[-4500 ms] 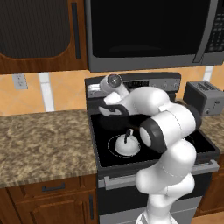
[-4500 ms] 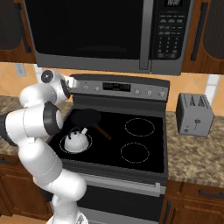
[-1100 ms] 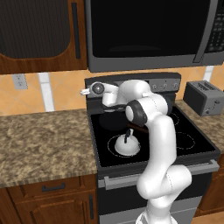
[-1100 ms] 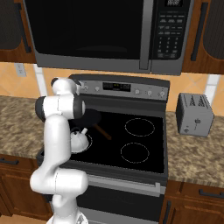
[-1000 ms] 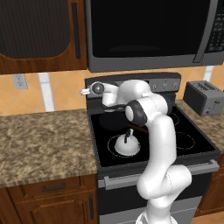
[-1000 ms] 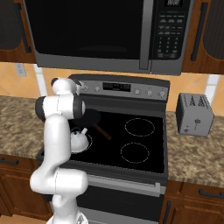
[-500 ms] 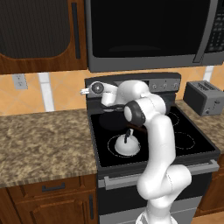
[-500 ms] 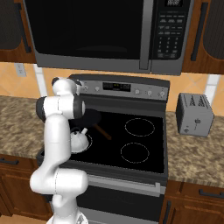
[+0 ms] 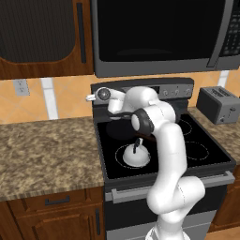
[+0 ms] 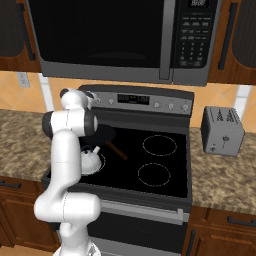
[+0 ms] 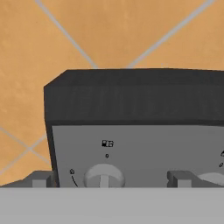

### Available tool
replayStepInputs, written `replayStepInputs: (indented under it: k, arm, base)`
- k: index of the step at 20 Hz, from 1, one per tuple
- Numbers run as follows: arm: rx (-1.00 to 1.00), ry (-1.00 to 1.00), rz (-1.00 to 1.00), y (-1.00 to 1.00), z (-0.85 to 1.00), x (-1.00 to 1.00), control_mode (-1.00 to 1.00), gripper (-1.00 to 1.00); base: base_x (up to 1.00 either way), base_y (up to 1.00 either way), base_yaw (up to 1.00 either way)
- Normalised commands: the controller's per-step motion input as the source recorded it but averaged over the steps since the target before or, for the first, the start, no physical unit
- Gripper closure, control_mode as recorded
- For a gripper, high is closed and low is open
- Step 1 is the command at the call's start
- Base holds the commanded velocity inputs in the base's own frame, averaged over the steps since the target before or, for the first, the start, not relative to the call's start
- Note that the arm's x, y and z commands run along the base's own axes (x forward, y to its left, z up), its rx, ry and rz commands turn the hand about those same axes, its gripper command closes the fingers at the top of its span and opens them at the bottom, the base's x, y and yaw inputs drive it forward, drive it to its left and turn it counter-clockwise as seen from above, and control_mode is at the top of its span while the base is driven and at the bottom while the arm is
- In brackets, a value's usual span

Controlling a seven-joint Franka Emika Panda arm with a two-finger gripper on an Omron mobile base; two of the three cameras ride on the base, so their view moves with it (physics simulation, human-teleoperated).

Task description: Pick the kettle from the counter and place it on a stove burner. Then turn the burner on.

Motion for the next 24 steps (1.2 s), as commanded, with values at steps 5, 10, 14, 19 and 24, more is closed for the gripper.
replayStepInputs:
  k: [5,10,14,19,24]
  arm:
    - [-0.03,0.00,0.00,0.00,-0.19,0.03,-1.00,-1.00]
    - [-0.01,0.00,0.00,0.00,-0.12,0.01,-1.00,-1.00]
    - [0.00,0.00,-0.01,0.06,0.00,0.22,-1.00,-1.00]
    - [0.00,0.00,-0.01,0.10,0.00,0.13,-1.00,-1.00]
    - [0.00,0.00,0.00,0.00,0.00,0.00,-1.00,-1.00]
  base:
    - [0.00,0.00,0.00]
    - [0.00,0.00,0.00]
    - [0.00,0.00,0.00]
    - [0.00,0.00,0.00]
    - [0.00,0.00,0.00]
